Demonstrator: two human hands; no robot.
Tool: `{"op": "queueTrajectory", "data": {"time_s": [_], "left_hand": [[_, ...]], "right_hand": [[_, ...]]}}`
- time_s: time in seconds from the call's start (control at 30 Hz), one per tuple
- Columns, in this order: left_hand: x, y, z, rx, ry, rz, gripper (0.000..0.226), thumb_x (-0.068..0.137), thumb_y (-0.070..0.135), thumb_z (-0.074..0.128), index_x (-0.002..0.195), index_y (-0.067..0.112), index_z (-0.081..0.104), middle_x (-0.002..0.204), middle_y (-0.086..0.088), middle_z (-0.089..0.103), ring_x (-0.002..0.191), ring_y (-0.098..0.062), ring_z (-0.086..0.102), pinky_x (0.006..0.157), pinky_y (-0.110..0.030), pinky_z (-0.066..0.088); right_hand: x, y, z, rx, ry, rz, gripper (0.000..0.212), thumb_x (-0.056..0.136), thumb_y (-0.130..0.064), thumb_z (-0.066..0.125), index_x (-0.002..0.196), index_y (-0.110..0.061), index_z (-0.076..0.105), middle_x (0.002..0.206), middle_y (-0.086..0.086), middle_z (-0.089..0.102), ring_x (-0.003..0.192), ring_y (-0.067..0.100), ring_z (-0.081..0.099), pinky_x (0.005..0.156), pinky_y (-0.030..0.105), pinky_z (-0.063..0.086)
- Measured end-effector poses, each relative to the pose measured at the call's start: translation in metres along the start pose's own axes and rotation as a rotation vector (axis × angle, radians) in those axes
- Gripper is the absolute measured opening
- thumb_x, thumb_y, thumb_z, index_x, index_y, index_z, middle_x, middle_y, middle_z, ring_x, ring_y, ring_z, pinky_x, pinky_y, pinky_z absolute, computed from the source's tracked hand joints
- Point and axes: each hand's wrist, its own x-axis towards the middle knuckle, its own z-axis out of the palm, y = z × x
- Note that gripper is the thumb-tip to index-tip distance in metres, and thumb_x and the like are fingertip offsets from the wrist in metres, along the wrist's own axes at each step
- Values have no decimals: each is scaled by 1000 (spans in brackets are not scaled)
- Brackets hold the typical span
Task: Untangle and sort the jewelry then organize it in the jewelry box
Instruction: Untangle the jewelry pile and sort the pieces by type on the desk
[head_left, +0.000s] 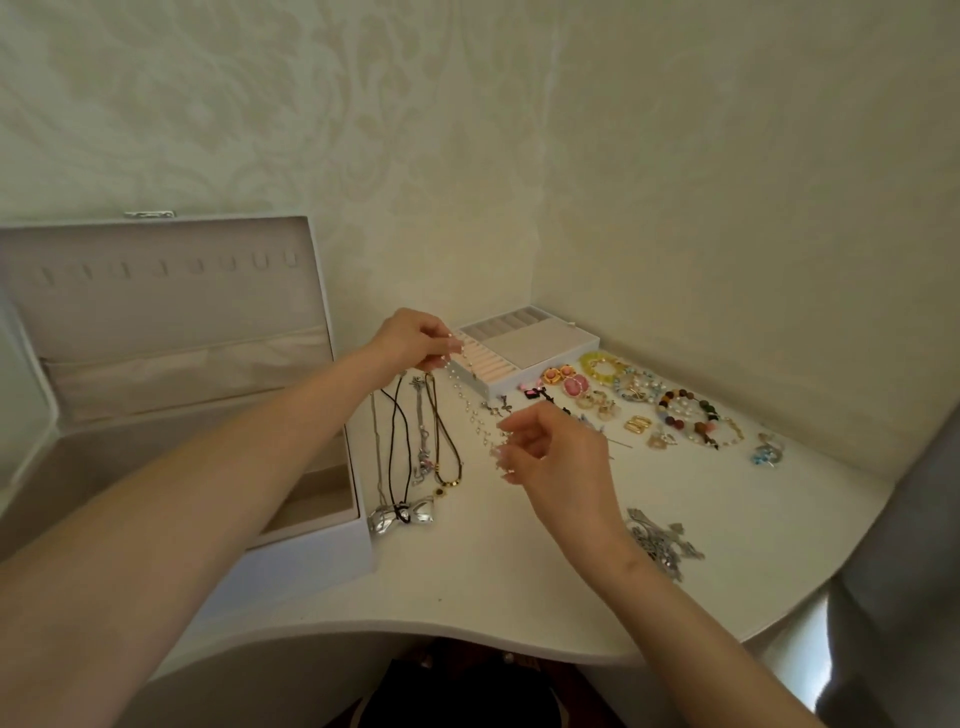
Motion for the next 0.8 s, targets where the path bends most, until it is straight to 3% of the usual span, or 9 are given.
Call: {"op": "queueTrajectory", "data": {"time_s": [0.2, 0.43, 0.67, 0.8], "left_hand": [[21, -13, 11, -136, -7, -155, 19, 82, -4, 66, 72, 6, 53, 73, -11, 59, 55, -12, 55, 48, -15, 50], [37, -27, 22, 33, 14, -204, 26, 80, -12, 64, 67, 8, 53, 78, -10, 56, 60, -17, 56, 42, -15, 50], [40, -32, 29, 240, -9, -118, 25, 76, -7, 71, 69, 11, 55, 91, -14, 60, 64, -20, 61, 58, -24, 57], [35, -26, 26, 372, 11, -73, 13, 77, 2, 73, 85, 6, 63, 105, -15, 65, 91, -29, 66, 85, -38, 55]], "right_hand": [[9, 3, 21, -277, -36, -94, 12, 86, -10, 66, 95, -14, 73, 87, -2, 72, 82, 11, 65, 79, 25, 49], [17, 11, 36, -431, -203, -81, 26, 89, 1, 51, 103, -8, 71, 104, 7, 70, 97, 21, 62, 85, 33, 49], [21, 15, 34, -457, -291, -60, 28, 89, 0, 52, 104, -11, 73, 109, 7, 66, 100, 21, 60, 87, 28, 46], [18, 14, 27, -464, -310, -72, 30, 90, -5, 55, 114, -15, 69, 108, 7, 64, 99, 19, 59, 82, 19, 41]]}}
